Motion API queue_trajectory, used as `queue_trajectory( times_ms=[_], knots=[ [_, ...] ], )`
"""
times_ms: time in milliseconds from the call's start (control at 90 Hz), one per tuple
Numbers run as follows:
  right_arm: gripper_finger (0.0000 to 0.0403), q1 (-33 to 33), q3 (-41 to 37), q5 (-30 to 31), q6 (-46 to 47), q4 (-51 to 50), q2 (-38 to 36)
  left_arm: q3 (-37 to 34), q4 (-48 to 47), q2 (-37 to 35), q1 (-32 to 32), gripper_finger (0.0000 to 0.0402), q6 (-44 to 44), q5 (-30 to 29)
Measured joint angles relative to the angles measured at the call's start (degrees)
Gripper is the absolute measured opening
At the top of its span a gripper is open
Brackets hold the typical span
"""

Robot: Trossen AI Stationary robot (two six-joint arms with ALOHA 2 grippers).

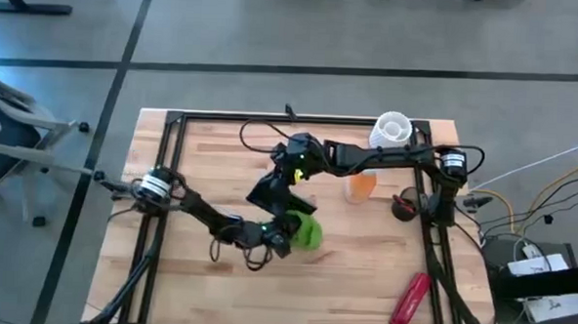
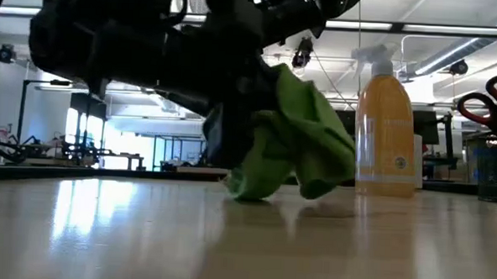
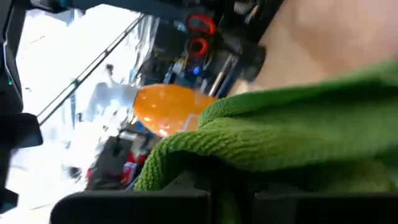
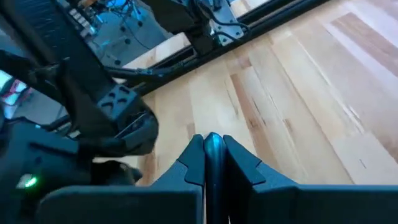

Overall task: Apply microfiber cloth
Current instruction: Wipe the back and front of the tablet with the green microfiber cloth

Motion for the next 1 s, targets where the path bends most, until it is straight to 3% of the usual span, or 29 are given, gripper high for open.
queue_trajectory(
  times_ms=[211, 622, 800, 1000],
  knots=[
    [0.0006, 0.1, 0.0, 0.2, -0.3, 0.0, -0.2, -3.2, 3.8, -1.6, -0.5, 0.0000, 0.4, -2.5],
    [0.0006, 0.4, 0.0, 0.8, -0.8, -0.4, -0.2, -23.6, 20.4, -16.5, 0.5, 0.0000, -0.2, -5.3],
    [0.0006, 0.4, 0.0, 0.8, -0.2, -0.6, -0.2, -29.0, 20.4, -22.5, 0.9, 0.0000, -2.3, -5.0],
    [0.0006, 0.4, -0.2, 0.4, -0.7, -1.5, -0.2, -29.6, 15.0, -20.9, 1.0, 0.0000, -13.1, -1.8]
  ],
)
